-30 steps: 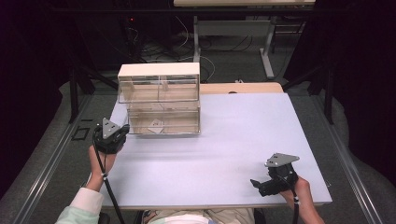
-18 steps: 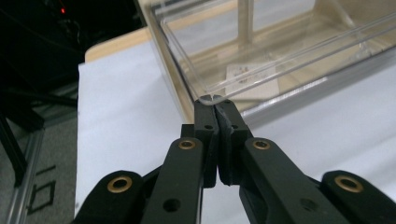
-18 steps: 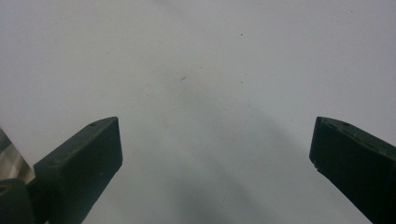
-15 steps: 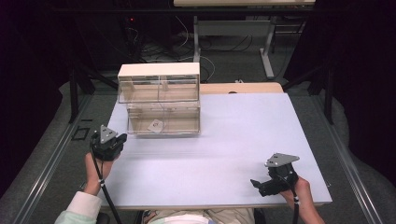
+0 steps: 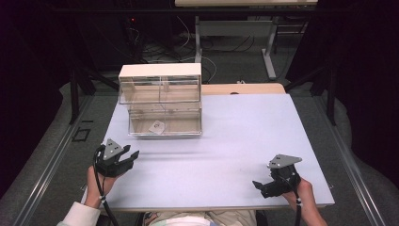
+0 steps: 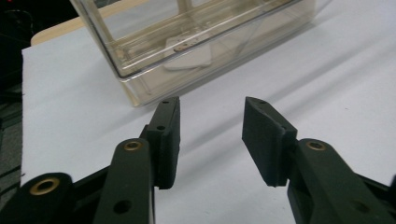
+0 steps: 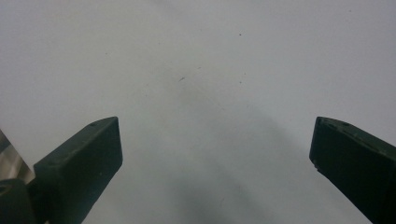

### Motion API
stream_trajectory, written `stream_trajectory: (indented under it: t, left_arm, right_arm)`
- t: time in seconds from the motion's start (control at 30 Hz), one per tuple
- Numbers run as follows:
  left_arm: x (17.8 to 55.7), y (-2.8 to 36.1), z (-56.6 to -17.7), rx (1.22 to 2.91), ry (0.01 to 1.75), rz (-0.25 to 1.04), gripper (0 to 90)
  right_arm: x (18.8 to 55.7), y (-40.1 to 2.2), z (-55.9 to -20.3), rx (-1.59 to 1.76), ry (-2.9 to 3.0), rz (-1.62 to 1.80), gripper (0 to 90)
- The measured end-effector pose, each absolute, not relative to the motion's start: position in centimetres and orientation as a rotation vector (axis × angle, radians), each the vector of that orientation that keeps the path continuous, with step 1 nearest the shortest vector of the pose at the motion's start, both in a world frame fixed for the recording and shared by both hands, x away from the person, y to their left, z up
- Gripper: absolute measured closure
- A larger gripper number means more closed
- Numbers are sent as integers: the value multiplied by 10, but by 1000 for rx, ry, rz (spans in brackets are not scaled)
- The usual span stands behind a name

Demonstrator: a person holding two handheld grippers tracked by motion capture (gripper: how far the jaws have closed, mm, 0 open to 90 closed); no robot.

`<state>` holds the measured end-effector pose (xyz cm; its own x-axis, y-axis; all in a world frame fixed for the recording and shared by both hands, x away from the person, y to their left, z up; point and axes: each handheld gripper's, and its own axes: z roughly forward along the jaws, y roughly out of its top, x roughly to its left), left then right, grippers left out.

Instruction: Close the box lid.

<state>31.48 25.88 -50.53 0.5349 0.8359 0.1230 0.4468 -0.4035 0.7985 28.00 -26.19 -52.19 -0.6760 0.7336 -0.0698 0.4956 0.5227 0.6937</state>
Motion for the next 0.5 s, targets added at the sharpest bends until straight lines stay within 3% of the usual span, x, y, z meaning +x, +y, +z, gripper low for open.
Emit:
stream_trajectory:
  t: [0.5]
  left_arm:
    - [294,241,-507,2106,979,614,210]
  right_arm:
    - [280,-262,-523,1017,2399,946,21]
